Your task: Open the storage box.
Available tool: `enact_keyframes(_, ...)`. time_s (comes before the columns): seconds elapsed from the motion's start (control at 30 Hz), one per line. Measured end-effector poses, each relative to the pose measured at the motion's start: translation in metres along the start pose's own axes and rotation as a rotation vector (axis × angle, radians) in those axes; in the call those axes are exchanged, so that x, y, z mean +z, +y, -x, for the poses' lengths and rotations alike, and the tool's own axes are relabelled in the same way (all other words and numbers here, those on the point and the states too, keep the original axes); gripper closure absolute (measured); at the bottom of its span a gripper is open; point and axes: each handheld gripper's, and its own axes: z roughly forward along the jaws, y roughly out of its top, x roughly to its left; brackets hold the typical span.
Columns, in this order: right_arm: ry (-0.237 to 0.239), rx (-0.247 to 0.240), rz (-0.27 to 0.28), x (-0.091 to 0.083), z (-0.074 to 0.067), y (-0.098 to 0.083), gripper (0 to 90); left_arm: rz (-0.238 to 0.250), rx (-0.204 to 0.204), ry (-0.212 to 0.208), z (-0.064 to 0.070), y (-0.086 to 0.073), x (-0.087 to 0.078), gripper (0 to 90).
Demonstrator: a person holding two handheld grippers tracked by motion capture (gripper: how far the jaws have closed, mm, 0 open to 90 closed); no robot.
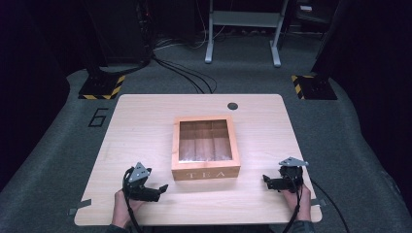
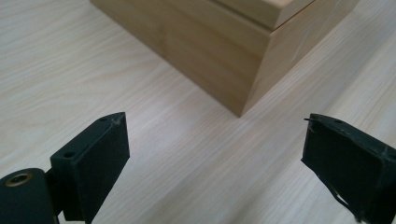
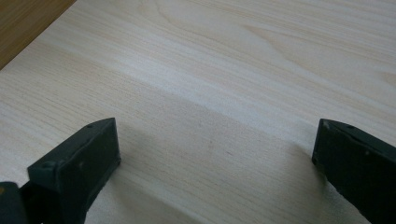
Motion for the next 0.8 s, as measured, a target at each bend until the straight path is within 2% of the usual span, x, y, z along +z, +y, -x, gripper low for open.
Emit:
enact_keyframes(0.13,0.000,0.000,0.000,0.000,0.000,0.000,0.3,0.020,0.015,-0.017,0.004,0.008,0.002,8.8)
enact_keyframes(0.27,0.000,0.000,0.000,0.000,0.000,0.000,0.3,0.040,0.020,-0.034,0.006,0.014,0.004,15.5)
enact_keyframes(0.3,0.000,0.000,0.000,0.000,0.000,0.000,0.3,0.058,0.018,-0.042,0.008,0.016,0.004,17.6)
enact_keyframes(0.4,0.000,0.000,0.000,0.000,0.000,0.000,0.3,0.073,0.015,-0.050,0.009,0.018,0.004,30.1)
enact_keyframes(0.43,0.000,0.001,0.000,0.000,0.000,0.000,0.3,0.077,0.011,-0.053,0.009,0.018,0.004,30.1)
enact_keyframes(0.5,0.000,0.000,0.000,0.000,0.000,0.000,0.3,0.078,0.009,-0.064,0.009,0.019,0.004,37.5)
enact_keyframes(0.53,0.000,0.000,0.000,0.000,0.000,0.000,0.3,0.077,0.008,-0.056,0.009,0.020,0.004,41.3)
enact_keyframes(0.57,0.000,0.000,0.000,0.000,0.000,0.000,0.3,0.079,0.009,-0.055,0.010,0.020,0.005,48.1)
enact_keyframes(0.63,0.000,0.000,0.000,0.000,0.000,0.000,0.3,0.079,0.006,-0.056,0.010,0.020,0.005,49.8)
enact_keyframes(0.8,0.000,0.001,0.000,0.000,0.000,0.000,0.3,0.076,0.020,-0.057,0.012,0.021,0.008,65.1)
